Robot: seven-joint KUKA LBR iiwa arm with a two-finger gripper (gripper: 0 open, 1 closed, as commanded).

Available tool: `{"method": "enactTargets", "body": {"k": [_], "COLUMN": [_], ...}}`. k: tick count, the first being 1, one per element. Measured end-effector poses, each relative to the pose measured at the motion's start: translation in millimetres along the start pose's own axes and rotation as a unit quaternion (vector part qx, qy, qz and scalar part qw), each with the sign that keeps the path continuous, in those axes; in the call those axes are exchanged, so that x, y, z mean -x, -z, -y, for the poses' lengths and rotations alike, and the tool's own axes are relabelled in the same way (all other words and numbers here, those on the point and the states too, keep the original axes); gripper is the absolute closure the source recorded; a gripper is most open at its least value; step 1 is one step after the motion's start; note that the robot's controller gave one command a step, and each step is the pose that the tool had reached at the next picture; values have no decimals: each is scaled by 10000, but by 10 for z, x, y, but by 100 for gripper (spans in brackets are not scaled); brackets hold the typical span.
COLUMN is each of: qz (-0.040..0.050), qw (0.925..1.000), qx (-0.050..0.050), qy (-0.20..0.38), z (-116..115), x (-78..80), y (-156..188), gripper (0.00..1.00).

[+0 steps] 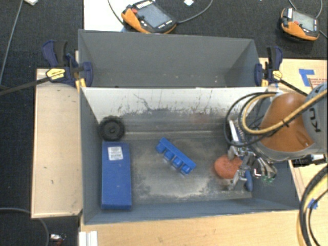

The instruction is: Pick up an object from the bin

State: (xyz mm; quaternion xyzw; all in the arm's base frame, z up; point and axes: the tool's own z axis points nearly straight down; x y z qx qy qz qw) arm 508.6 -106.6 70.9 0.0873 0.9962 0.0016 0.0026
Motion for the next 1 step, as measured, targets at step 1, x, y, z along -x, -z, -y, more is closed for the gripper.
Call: {"method": "enactTargets", "body": {"k": [1], "qz": [3], "qw": [9874], "qx": [16], "qy": [-1584], "z": [-16], "x": [-186], "y": [11], "gripper": [100]}}
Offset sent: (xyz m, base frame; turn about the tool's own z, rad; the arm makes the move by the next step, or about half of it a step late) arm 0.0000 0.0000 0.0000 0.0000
